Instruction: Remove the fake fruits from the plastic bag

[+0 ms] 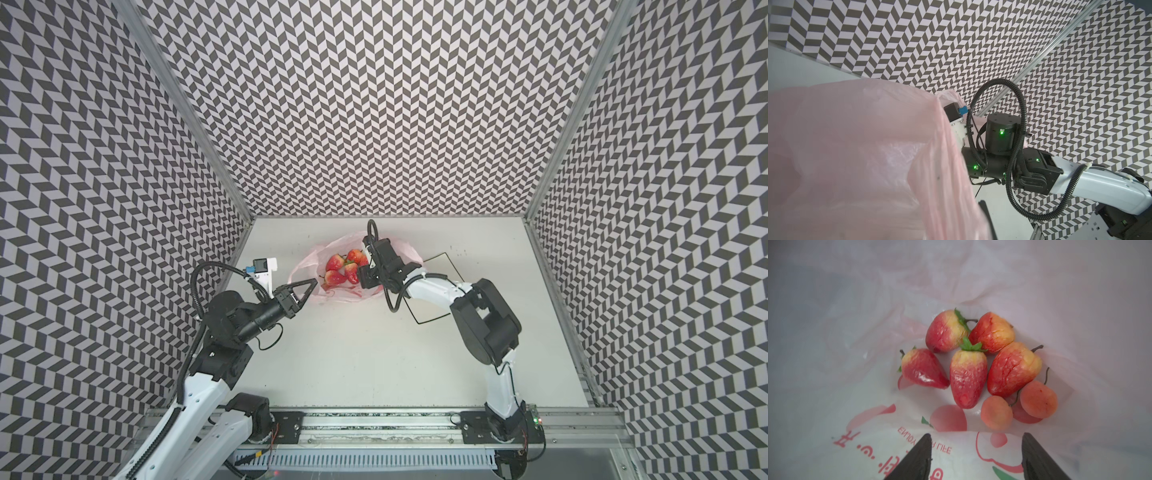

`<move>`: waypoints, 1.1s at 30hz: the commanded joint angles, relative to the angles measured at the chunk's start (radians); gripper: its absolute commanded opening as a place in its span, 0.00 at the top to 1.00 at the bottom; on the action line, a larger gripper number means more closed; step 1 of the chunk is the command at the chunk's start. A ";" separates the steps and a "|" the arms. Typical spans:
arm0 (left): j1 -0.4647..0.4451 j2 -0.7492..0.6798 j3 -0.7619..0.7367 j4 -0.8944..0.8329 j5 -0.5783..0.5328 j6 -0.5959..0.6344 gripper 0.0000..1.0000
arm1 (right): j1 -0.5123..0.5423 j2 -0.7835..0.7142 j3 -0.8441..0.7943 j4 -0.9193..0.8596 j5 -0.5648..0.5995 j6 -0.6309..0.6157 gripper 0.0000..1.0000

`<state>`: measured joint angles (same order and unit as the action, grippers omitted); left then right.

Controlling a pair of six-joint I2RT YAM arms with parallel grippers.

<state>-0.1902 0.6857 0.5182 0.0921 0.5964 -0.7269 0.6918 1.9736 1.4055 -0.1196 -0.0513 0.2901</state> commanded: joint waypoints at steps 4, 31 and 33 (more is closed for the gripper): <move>-0.003 0.022 0.070 -0.035 0.018 -0.005 1.00 | -0.005 0.046 0.048 0.113 0.032 0.192 0.29; -0.007 0.134 0.146 -0.139 0.031 -0.277 1.00 | 0.093 0.524 0.477 0.082 0.229 0.424 0.29; -0.008 0.129 0.144 -0.143 0.028 -0.276 1.00 | 0.102 0.542 0.498 0.043 0.268 0.413 0.31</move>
<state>-0.1917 0.8341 0.6636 -0.0685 0.6189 -0.9897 0.7803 2.4802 1.8744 0.0143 0.1287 0.7036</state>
